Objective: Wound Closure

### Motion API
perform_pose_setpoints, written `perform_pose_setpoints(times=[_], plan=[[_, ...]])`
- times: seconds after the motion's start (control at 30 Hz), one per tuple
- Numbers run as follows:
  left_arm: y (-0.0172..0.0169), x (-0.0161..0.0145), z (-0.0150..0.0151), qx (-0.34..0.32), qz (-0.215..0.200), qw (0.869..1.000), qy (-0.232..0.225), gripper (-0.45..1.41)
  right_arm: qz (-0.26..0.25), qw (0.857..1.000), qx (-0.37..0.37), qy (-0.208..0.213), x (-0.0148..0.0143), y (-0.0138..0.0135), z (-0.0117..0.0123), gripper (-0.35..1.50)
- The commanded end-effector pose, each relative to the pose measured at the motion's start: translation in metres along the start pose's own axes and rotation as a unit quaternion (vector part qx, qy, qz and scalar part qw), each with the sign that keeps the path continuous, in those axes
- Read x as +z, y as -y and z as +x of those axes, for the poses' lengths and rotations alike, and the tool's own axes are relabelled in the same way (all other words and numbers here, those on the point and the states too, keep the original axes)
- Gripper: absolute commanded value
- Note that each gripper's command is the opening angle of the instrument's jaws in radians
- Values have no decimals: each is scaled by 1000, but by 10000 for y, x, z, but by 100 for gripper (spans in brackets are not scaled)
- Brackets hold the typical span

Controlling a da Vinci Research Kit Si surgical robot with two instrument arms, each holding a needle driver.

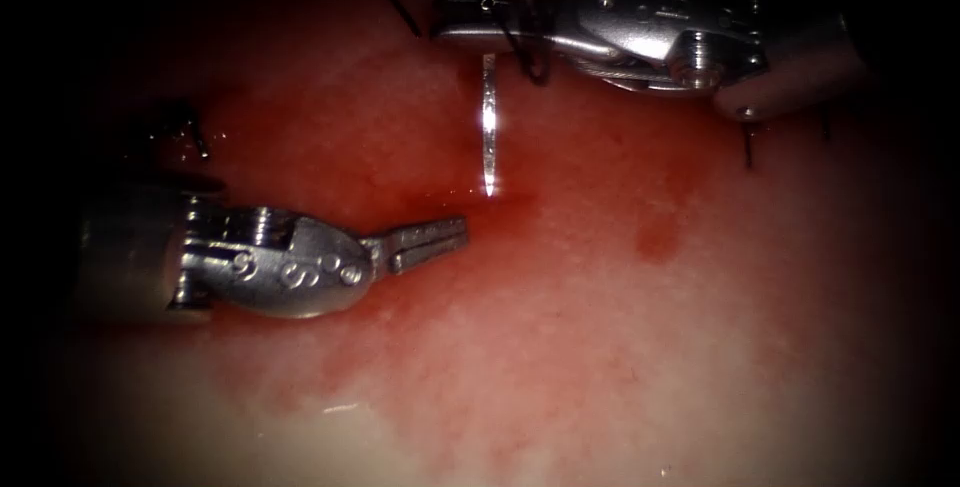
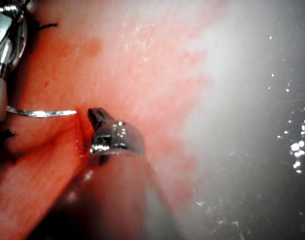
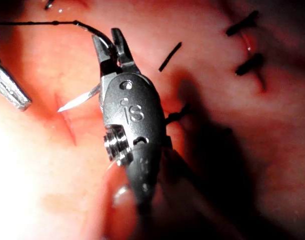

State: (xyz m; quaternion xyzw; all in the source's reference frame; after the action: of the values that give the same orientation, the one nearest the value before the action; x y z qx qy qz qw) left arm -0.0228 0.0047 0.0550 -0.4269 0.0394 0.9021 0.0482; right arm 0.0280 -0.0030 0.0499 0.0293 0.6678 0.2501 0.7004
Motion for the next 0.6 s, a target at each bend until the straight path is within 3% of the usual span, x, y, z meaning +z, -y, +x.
perform_pose_setpoints(times=[0.03,0.33,0.6], plan=[[-11,13,-9,-9,-1,1000,12,-23,-3,1000,-19,-2,8,-9,-12,-35],[-41,42,-48,-33,-41,995,81,-5,-4,995,-100,-5,9,-12,-25,-35],[-48,43,-47,-50,-67,993,82,7,-2,991,-135,-9,17,3,-47,-35]])
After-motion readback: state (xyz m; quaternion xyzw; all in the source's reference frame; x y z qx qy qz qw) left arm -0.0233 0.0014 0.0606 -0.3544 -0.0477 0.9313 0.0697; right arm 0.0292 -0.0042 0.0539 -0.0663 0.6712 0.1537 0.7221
